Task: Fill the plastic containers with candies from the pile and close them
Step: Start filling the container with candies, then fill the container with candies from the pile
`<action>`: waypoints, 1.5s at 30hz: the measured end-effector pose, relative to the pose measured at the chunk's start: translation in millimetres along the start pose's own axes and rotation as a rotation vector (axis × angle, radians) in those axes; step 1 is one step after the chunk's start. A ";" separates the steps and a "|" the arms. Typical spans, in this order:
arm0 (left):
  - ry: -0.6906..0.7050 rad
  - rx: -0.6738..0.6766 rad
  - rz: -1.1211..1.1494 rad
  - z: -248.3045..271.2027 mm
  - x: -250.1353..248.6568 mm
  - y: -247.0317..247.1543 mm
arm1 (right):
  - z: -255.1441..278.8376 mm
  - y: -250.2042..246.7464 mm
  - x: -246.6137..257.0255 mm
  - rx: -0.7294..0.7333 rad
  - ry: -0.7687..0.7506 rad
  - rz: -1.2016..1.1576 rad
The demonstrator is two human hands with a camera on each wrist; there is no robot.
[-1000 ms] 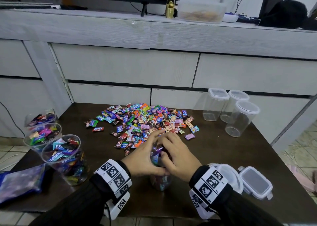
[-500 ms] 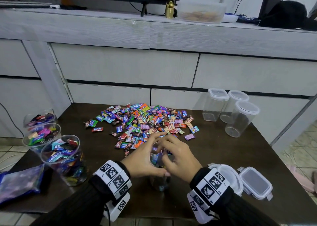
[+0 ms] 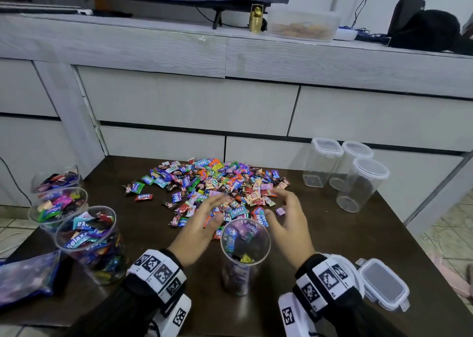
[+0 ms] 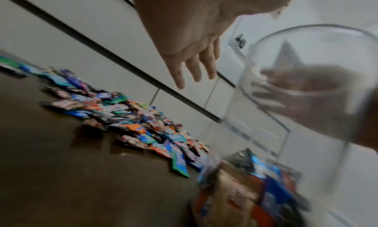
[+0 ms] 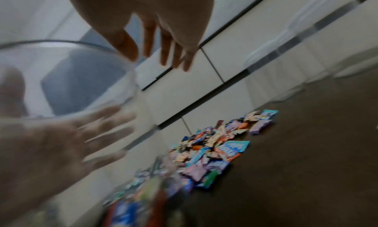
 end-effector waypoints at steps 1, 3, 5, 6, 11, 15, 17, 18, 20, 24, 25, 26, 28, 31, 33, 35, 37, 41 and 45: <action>-0.057 -0.108 -0.120 -3.9 8.7 -14.2 | -4.9 4.9 -20.6 0.072 0.119 0.075; -0.226 -0.209 -0.420 -11.7 30.2 -37.5 | -9.7 18.6 -61.4 0.277 0.343 0.260; -0.426 -0.172 -0.697 -18.4 54.3 -49.7 | -11.0 31.7 -96.8 0.421 0.527 0.443; -0.507 -0.149 -0.788 -22.4 64.9 -54.2 | -13.9 35.3 -111.1 0.446 0.603 0.511; -0.679 -0.045 -0.950 -48.7 97.4 -66.8 | -51.1 40.0 -149.6 0.303 0.690 0.632; -0.587 0.051 -0.905 -68.6 107.0 -58.9 | -74.7 52.0 -163.7 0.284 0.704 0.613; -0.526 0.132 -0.861 -76.7 107.2 -47.8 | -82.4 67.7 -163.6 0.377 0.654 0.552; -0.494 0.172 -0.839 -80.0 105.8 -41.3 | -85.1 75.9 -160.1 0.418 0.605 0.506; -0.441 0.254 -0.828 -85.4 103.3 -28.1 | -88.7 94.3 -145.4 0.506 0.456 0.460; -0.369 0.366 -0.920 -94.4 104.2 -10.4 | -83.6 133.6 -118.4 0.711 0.228 0.551; -0.359 0.368 -0.943 -96.7 106.0 -8.7 | -82.4 141.6 -115.6 0.748 0.183 0.608; -0.346 0.364 -0.974 -99.3 108.0 -7.7 | -81.5 147.9 -113.2 0.773 0.129 0.663; -0.309 0.349 -1.047 -104.0 112.5 -6.7 | -83.0 155.7 -108.7 0.777 0.020 0.735; -0.272 0.302 -1.108 -111.0 118.4 -8.4 | -87.7 161.6 -103.0 0.759 -0.092 0.785; -0.263 0.251 -1.146 -114.7 119.6 -11.1 | -89.8 165.2 -98.3 0.741 -0.123 0.801; -0.245 0.196 -1.190 -116.9 117.9 -11.5 | -91.1 167.3 -93.8 0.715 -0.119 0.785; -0.226 0.147 -1.209 -117.0 114.1 -11.0 | -90.9 168.3 -91.6 0.719 -0.085 0.757; -0.200 0.143 -1.202 -119.7 100.1 -15.0 | -94.4 163.8 -89.5 0.774 0.001 0.613; -0.151 0.126 -1.145 -123.5 82.4 -19.7 | -96.9 145.6 -85.7 0.742 0.011 0.487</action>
Point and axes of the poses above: each hand's wrist, its own z-axis away from the middle knuckle, its own y-axis out of the palm, x = y × z, the point moved 6 cm from there along -z, towards the middle knuckle, and after that the axes turned 5 degrees about z, right-handed, at the moved point
